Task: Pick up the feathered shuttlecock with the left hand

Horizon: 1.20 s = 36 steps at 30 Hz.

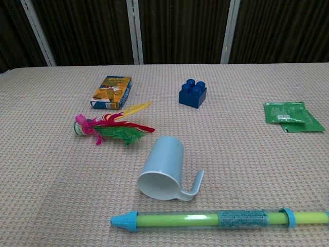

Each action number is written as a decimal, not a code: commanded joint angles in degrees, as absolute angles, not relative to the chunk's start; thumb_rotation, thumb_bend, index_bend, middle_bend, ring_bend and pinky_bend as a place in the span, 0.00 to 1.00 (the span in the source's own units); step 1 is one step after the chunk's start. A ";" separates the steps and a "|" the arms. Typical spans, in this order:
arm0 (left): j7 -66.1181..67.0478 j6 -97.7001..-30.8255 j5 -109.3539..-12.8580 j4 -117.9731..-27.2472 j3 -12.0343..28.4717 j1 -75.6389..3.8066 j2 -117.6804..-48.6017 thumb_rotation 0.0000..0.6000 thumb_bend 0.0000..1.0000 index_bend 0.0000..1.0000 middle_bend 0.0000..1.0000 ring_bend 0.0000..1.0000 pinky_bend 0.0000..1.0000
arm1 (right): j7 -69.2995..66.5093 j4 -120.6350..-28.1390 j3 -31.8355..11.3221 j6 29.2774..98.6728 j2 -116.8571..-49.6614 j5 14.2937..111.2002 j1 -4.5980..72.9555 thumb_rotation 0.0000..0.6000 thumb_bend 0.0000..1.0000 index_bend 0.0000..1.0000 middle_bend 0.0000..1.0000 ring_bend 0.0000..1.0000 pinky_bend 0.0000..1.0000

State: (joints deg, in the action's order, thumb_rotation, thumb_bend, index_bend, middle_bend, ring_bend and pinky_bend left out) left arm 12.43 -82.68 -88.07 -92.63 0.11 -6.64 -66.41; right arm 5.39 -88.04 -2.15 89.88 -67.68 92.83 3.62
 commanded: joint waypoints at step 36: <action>11.31 -68.32 -80.48 -63.55 14.69 -30.13 -107.66 1.00 0.35 0.36 0.00 0.00 0.00 | -2.25 -88.34 -0.98 87.25 -64.73 93.69 4.99 1.00 0.00 0.00 0.00 0.00 0.00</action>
State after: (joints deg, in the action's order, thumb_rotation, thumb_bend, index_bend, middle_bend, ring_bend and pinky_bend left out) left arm 10.33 -69.00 -81.56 -66.32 13.05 -27.68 -104.32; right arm -2.12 -88.39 -0.92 87.37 -64.84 93.84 4.93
